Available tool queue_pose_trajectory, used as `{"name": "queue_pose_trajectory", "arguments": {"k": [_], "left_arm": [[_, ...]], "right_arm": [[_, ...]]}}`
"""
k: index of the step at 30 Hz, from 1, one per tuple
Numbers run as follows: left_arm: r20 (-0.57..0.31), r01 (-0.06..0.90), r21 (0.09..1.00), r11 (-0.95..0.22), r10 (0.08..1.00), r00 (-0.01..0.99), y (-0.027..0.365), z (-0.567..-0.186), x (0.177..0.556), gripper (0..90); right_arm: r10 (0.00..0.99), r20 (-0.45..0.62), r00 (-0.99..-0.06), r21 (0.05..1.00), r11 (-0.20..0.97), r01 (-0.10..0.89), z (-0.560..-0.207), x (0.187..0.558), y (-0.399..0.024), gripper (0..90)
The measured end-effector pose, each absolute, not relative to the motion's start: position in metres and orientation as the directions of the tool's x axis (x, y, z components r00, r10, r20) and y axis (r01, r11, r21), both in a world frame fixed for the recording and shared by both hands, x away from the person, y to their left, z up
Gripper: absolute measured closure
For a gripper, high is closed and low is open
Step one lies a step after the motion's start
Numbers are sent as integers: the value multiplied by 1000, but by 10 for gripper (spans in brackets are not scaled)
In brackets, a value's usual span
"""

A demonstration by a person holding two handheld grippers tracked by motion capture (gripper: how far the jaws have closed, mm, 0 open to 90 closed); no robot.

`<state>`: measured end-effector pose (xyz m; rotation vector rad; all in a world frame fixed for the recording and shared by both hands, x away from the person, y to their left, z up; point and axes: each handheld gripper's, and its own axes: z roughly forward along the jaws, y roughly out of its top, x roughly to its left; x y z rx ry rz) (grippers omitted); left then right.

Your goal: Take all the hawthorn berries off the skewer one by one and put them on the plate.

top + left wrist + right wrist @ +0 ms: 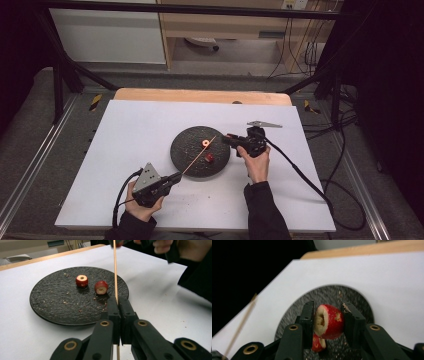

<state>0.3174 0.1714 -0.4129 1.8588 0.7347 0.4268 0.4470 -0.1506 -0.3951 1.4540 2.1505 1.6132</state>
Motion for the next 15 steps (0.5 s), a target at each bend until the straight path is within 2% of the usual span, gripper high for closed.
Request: {"name": "queue_pose_trajectory", "arguments": {"k": [15], "left_arm": [[-46,297,915,-272,663,748,171,-414,318,884]], "right_arm": [[738,404,-541,732,94,674,-446,445,-123,642]]}}
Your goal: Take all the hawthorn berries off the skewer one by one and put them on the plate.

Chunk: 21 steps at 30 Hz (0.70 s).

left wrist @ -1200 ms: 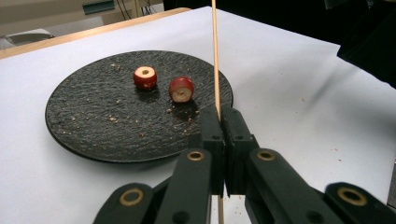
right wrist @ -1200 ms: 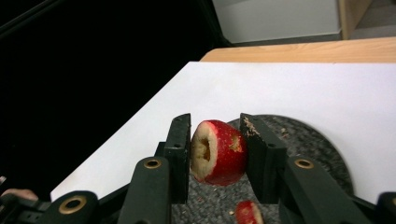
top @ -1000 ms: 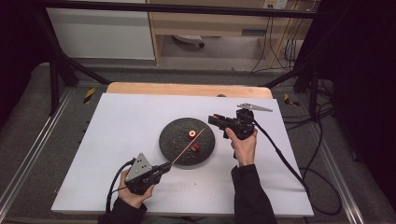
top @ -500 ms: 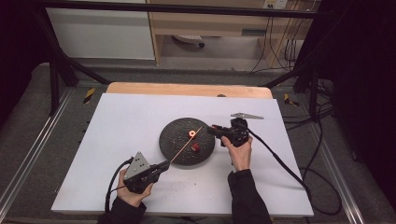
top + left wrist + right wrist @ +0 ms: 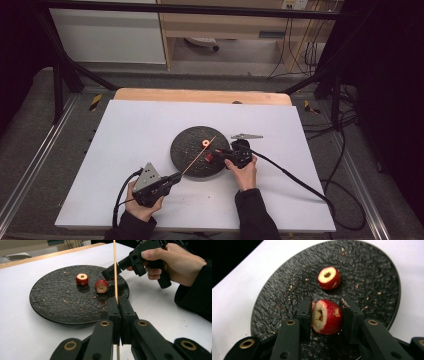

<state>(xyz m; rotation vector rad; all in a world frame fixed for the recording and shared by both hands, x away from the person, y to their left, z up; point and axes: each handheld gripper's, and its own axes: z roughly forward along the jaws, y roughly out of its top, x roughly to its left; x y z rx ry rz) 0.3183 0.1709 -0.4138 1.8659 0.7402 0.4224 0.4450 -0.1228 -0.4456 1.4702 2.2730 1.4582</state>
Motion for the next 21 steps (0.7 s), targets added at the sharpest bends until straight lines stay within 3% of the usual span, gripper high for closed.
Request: {"name": "queue_pose_trajectory", "arguments": {"k": [11,21], "left_arm": [[-51,305,913,-271,667,743,171,-415,319,884],[-54,313,911,-270,673,738,172,-414,320,884]], "right_arm": [[733,375,-567,762,104,639,-433,438,-128,514],[720,305,-624,808,152,570,-411,415,-151,210]]}}
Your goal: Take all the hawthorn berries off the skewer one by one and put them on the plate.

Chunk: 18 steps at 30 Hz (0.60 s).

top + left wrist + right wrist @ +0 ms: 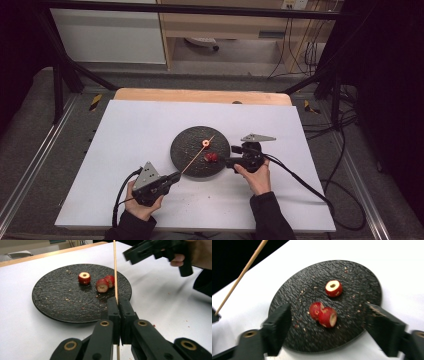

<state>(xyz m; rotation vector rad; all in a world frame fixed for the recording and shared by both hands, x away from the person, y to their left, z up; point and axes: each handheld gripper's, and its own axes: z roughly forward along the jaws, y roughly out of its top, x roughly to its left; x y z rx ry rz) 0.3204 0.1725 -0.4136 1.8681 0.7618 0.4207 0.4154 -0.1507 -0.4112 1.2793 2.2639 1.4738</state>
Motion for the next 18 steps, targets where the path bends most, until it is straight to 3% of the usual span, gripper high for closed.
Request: {"name": "queue_pose_trajectory", "arguments": {"k": [5,18], "left_arm": [[-54,317,910,-269,679,732,174,-412,322,884],[-67,353,894,-277,695,716,173,-405,334,884]], "right_arm": [[717,271,-642,825,171,539,-411,403,-166,98],[750,193,-632,814,238,530,-438,382,-214,11]]}}
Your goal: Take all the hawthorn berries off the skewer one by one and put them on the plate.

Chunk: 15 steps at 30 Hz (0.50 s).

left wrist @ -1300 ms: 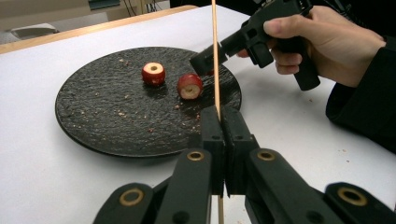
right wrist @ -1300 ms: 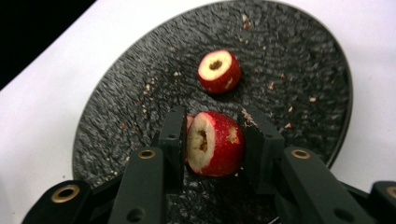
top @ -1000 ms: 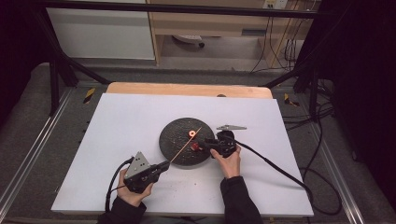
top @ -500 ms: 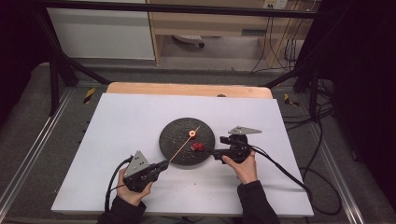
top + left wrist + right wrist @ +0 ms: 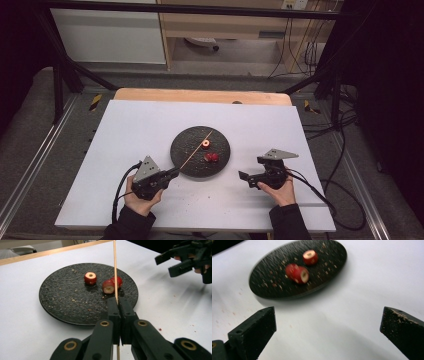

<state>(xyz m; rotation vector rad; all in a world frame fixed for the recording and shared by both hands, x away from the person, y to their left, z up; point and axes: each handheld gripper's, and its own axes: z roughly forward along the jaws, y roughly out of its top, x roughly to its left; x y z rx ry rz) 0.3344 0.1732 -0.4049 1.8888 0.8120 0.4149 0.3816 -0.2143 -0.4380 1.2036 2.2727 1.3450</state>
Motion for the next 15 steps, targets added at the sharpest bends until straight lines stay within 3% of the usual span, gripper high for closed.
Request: {"name": "queue_pose_trajectory", "arguments": {"k": [15], "left_arm": [[-80,411,866,-286,731,678,165,-397,366,884]], "right_arm": [[762,159,-627,815,257,519,-446,365,-247,10]]}}
